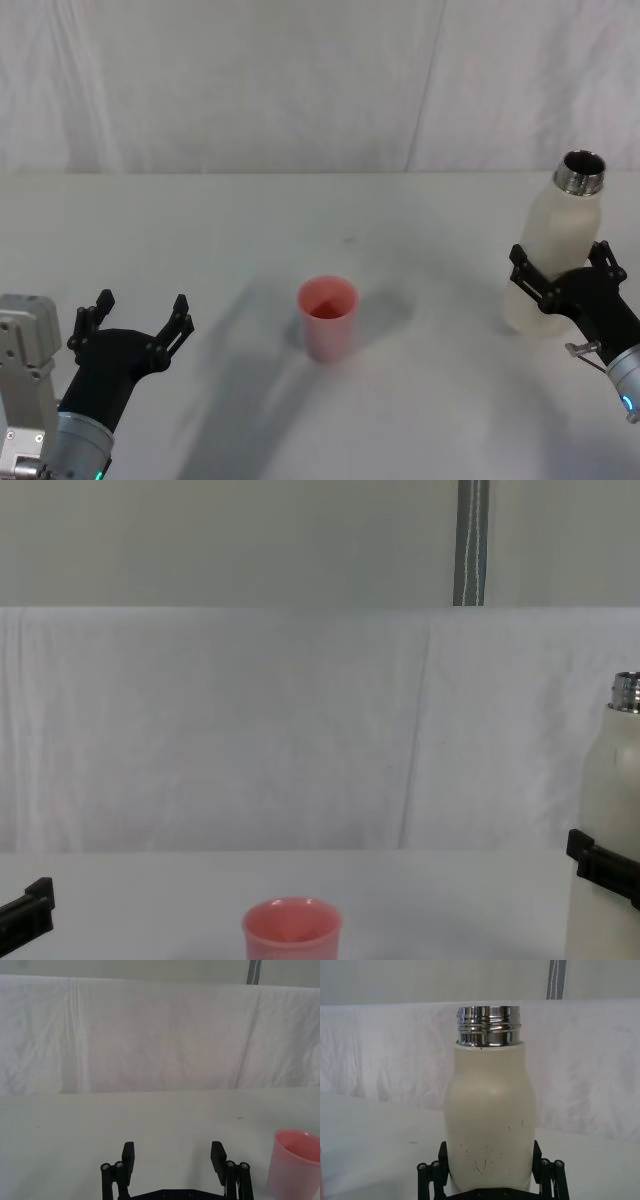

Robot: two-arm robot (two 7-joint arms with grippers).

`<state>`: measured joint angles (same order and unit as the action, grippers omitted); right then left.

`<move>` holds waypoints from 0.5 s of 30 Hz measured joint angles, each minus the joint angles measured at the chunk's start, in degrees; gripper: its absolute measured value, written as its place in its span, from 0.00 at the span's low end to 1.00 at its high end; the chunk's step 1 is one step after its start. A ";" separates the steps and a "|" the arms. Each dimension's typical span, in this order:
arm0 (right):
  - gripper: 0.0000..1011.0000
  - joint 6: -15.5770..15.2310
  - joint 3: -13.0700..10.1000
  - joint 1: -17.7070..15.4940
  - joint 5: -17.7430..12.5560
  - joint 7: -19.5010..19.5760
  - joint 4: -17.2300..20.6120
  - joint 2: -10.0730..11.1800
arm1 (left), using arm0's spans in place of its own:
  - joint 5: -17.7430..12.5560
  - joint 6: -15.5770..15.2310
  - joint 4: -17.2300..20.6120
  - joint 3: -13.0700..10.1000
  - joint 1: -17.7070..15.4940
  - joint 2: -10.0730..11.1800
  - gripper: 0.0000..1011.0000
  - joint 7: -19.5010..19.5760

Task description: Grasp the thermos with one hand and pour water into the cup lid.

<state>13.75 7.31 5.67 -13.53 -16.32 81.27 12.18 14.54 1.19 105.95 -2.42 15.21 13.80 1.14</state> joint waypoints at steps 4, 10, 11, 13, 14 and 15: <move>0.94 0.30 0.13 0.03 0.06 -0.14 -0.35 -0.05 | 0.00 0.00 0.00 0.00 0.00 0.00 0.99 0.00; 0.94 0.84 0.33 0.14 0.09 -0.35 -0.89 -0.21 | 0.00 0.00 0.00 0.00 0.00 0.00 0.99 0.00; 0.94 0.95 0.38 0.14 0.11 -0.38 -0.98 -0.26 | 0.00 0.00 0.00 0.00 0.00 0.00 0.99 0.00; 0.94 1.06 0.43 0.12 0.14 -0.38 -1.09 -0.33 | 0.00 0.00 0.00 0.00 0.00 0.00 0.99 0.00; 0.94 1.11 0.45 0.11 0.16 -0.38 -1.16 -0.36 | 0.00 0.00 0.00 0.00 0.00 0.00 0.99 0.00; 0.94 1.22 0.48 0.07 0.22 -0.38 -1.31 -0.43 | 0.00 0.00 0.00 0.00 0.00 0.00 0.99 0.00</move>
<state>14.97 7.79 5.73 -13.31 -16.70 79.96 11.75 14.54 1.19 105.95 -2.42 15.21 13.81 1.14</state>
